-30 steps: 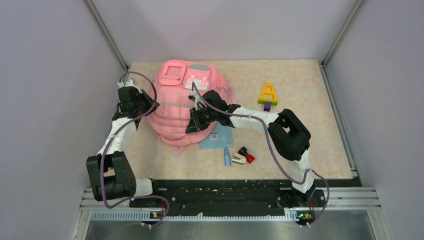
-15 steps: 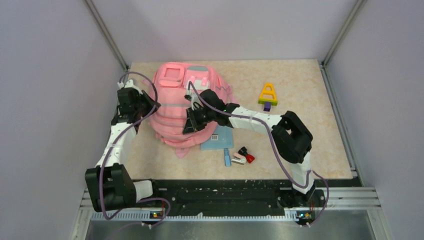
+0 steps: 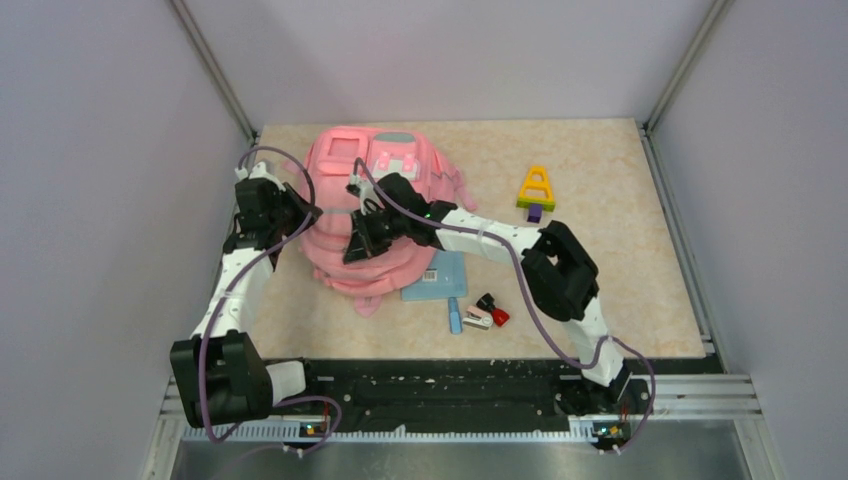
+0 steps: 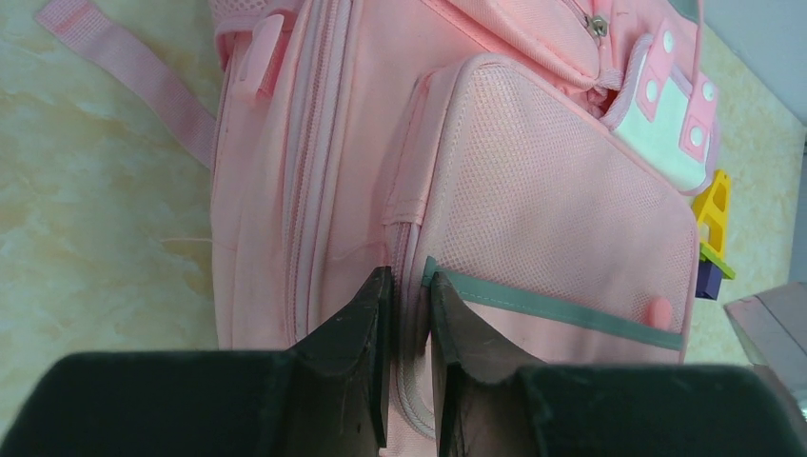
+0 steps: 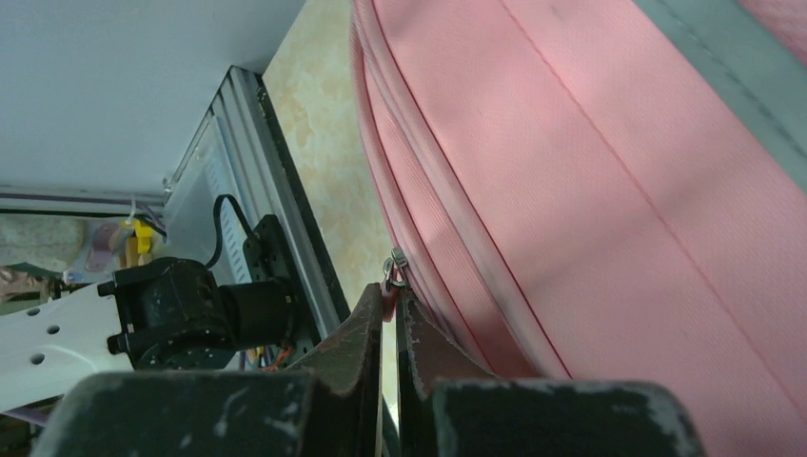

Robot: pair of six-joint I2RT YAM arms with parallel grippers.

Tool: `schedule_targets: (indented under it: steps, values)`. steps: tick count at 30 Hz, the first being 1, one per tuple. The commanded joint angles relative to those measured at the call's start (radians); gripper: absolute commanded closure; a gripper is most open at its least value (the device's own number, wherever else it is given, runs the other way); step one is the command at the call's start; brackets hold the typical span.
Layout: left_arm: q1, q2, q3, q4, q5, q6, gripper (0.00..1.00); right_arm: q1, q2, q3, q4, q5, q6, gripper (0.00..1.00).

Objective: Pack the student bag
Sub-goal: Unzip the student bag at the center of the board.

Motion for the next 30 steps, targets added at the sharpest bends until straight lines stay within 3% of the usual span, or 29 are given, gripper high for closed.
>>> schedule_targets:
  steps: [1, 9, 12, 20, 22, 24, 27, 30]
  values:
    - [-0.014, -0.03, -0.01, 0.055, 0.078, -0.029, 1.0, 0.044, 0.102, 0.192, -0.009, -0.014, -0.027, 1.0]
    - [-0.014, -0.034, -0.017, 0.062, 0.088, -0.037, 1.0, 0.051, 0.255, 0.46, -0.052, 0.022, -0.109, 0.99]
    - [-0.014, -0.036, -0.021, 0.07, 0.094, -0.041, 1.0, 0.051, 0.281, 0.506, -0.028, 0.016, -0.127, 0.93]
    - [-0.012, -0.064, -0.006, 0.047, 0.049, -0.012, 1.0, 0.05, 0.192, 0.421, -0.041, -0.03, -0.164, 0.89]
    - [-0.012, -0.081, -0.006, 0.045, 0.035, 0.001, 1.0, 0.05, 0.108, 0.327, -0.042, -0.049, -0.183, 0.77]
    - [-0.012, -0.095, -0.005, 0.041, 0.026, 0.016, 0.91, 0.05, 0.003, 0.203, -0.015, -0.05, -0.199, 0.62]
    - [-0.012, -0.116, 0.003, 0.026, 0.0, 0.039, 0.55, 0.049, -0.16, 0.029, -0.005, -0.011, -0.234, 0.4]
    - [-0.014, -0.149, 0.013, -0.003, -0.056, 0.073, 0.29, 0.035, -0.32, -0.116, -0.041, 0.071, -0.258, 0.3]
